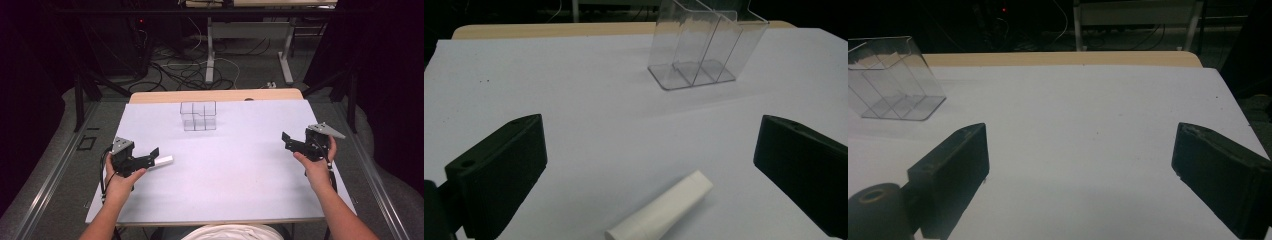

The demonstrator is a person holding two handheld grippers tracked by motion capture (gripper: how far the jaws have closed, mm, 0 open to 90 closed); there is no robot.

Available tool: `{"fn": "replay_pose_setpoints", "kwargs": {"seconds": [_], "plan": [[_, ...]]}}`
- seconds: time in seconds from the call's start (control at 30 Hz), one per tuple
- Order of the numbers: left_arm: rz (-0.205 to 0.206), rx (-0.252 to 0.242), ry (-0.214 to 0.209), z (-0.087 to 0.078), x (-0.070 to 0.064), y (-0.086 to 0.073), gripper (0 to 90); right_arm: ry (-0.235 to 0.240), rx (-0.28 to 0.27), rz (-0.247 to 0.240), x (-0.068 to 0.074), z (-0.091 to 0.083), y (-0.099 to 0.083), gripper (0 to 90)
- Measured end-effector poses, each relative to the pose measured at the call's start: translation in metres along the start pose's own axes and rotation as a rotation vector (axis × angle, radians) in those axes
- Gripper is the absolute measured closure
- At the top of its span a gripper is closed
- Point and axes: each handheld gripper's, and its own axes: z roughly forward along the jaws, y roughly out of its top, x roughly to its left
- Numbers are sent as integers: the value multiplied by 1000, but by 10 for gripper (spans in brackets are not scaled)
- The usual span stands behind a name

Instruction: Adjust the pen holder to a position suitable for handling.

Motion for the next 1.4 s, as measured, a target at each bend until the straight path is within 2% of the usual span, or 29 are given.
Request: {"fn": "replay_pose_setpoints", "kwargs": {"seconds": [0.07,0.17,0.3,0.37,0.43,0.5,0.57,0.7,0.77,0.87,0.97,1.0,1.03,1.2,1.23,1.4], "plan": [[-19,-7,-7,1,-2,5,18,1,12,-2,4,-1,-1,78],[-24,-30,-18,3,-6,14,34,1,22,-13,7,-1,-2,78],[-25,-39,-26,5,-12,25,58,-2,8,-25,7,-1,-1,78],[-27,-43,-32,9,-19,36,81,3,4,-27,6,0,-2,79],[-16,-40,-31,11,-23,44,103,-1,-2,-14,6,0,-3,83],[-6,-33,-27,14,-28,52,150,0,12,-18,6,0,-3,90],[8,-27,-32,19,-33,60,157,-4,7,-22,7,1,-5,95],[27,-26,-34,28,-40,78,164,-8,23,-61,10,-1,-8,95],[25,-27,-31,33,-43,87,184,-7,17,-61,12,-2,-9,97],[21,-33,-22,40,-45,100,213,-10,15,-74,12,-2,-9,107],[9,-48,-4,47,-46,110,261,-14,21,-58,11,-3,-10,116],[3,-53,0,49,-46,112,270,-14,40,-49,10,-4,-11,120],[-3,-54,4,51,-46,115,283,-15,30,-47,10,-3,-11,127],[-2,-40,25,61,-46,125,302,-16,29,-30,8,-2,-13,143],[2,-21,23,67,-45,129,312,-22,23,-18,8,-2,-14,143],[-15,-1,37,76,-43,135,333,-19,31,-20,8,-1,-14,143]]}}
